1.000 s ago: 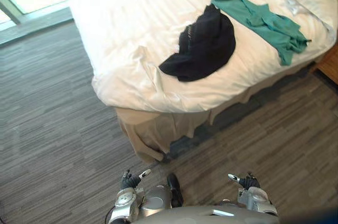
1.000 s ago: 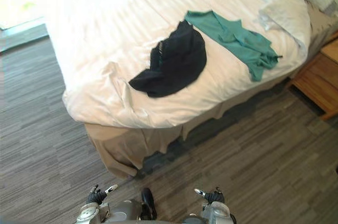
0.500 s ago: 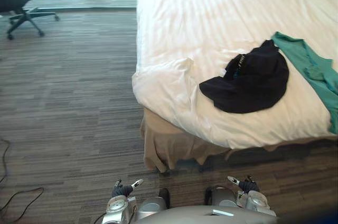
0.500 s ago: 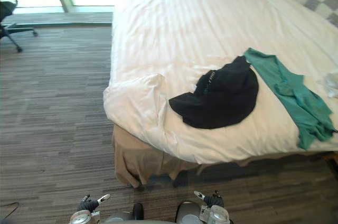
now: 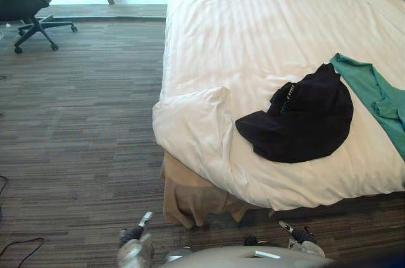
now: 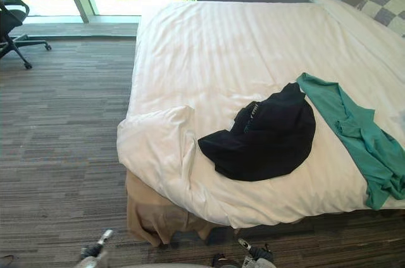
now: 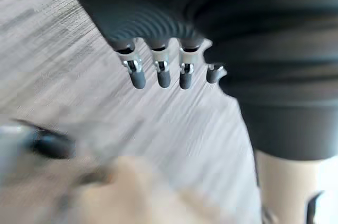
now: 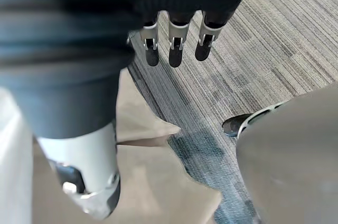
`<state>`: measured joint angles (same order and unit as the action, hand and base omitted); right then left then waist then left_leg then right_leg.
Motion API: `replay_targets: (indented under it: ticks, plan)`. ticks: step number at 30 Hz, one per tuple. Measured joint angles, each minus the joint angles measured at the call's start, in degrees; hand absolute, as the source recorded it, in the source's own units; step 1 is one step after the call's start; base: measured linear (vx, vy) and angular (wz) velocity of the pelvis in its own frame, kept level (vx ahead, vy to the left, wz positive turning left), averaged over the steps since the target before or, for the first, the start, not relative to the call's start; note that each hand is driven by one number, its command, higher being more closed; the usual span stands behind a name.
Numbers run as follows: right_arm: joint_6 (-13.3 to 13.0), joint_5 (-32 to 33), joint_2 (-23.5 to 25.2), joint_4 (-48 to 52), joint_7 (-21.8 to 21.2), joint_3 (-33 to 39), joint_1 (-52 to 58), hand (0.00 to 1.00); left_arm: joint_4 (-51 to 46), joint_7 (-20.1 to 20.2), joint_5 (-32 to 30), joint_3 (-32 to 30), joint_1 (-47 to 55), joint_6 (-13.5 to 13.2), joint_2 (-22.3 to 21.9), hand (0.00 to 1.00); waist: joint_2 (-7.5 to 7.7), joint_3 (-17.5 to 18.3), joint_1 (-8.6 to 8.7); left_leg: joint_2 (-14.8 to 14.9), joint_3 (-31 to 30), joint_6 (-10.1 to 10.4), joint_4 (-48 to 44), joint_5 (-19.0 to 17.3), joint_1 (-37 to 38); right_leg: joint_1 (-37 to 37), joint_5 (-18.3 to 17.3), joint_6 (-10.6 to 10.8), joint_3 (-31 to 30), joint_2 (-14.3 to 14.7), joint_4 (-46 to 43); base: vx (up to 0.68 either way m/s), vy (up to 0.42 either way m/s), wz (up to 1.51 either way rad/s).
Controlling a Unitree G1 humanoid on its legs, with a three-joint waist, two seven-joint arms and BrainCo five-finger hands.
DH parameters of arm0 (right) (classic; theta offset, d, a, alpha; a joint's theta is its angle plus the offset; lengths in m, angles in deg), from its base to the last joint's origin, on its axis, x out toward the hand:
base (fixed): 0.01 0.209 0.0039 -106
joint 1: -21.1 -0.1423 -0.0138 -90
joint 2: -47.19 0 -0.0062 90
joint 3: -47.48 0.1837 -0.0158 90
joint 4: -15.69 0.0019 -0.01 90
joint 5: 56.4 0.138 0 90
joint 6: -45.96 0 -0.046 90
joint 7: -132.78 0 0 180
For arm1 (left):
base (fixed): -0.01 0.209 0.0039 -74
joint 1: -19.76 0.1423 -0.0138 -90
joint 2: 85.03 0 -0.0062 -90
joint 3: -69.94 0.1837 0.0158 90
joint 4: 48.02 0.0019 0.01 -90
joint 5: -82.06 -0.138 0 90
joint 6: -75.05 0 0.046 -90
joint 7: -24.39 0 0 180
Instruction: Tidy the bed and pick cloth on bed and put in laundry
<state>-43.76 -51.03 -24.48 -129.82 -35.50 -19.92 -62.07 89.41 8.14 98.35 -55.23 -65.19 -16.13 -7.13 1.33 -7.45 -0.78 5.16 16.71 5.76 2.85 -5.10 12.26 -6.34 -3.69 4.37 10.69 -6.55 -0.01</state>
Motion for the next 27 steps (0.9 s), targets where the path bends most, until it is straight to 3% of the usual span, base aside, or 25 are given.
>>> replay_targets:
  ticks: [6, 11, 14, 18, 21, 27]
  plan:
    - [-0.79, 0.14, -0.29, 0.69, 0.8, 1.97, 2.32, 0.0, -12.74, -6.39, 9.48, -4.32, -2.7, -5.23, 4.61, 0.0, -1.01, 0.76, -0.08, 0.02, -0.82, -0.02, 0.14, -0.01, -0.6, -0.29, 0.0, 0.0, 2.15, -0.04, 0.61, -0.02, -0.019, 0.12]
    - [-0.77, 1.42, -1.18, 0.66, 0.98, 1.42, 5.09, 0.0, -22.02, -10.26, 9.91, -3.58, -3.13, -6.91, 5.29, 0.0, -1.98, 1.95, 0.03, 0.32, -1.6, -0.07, 0.31, -0.03, -0.8, -0.83, 0.07, -0.1, 3.24, 0.24, 1.06, -0.04, -0.021, 0.12]
    - [-0.8, 2.33, -1.36, 0.68, 0.9, 0.6, 6.09, 0.0, -30.61, -11.82, 5.96, 0.33, -2.84, -6.99, 7.62, 0.0, -2.13, 2.61, 0.01, 0.67, -1.85, -0.11, 0.8, -0.01, -1.16, -0.88, 0.14, -0.21, 4.06, 0.63, 1.16, -0.05, -0.024, 0.13]
    - [-0.84, 2.34, -2.58, 0.55, -0.16, -0.69, 6.84, 0.0, -39.42, -13.49, -6.64, 6.62, -2.49, -6.82, 8.92, 0.0, -2.39, 3.61, 0.22, 0.6, -1.74, -0.21, 0.76, -0.05, -0.64, -1.3, 0.32, -0.44, 3.68, 0.68, 1.22, -0.01, -0.006, -0.02]
    - [-1.06, 2.29, -2.96, 0.32, -0.88, -0.58, 6.85, 0.0, -40.64, -13.71, -13.91, 11.07, -3.19, -6.33, 9.31, 0.0, -2.71, 3.44, 0.56, 0.47, -1.38, -0.59, -0.22, -0.33, -0.32, -1.42, 0.73, -0.66, 2.3, 0.62, 1.22, -0.03, 0.005, -0.16]
    - [-1.26, 2.27, -3.16, -0.55, -2.65, 1.66, 8.61, 0.0, -40.82, -10.85, -24.53, 17.96, -7.32, -5.08, 15.56, 0.0, -3.78, 2.77, 2.43, 0.65, 0.1, -1.19, -2.84, -1.82, -1.38, -0.23, 1.06, -0.6, 0.75, 0.67, 0.03, -0.07, -0.007, -0.15]
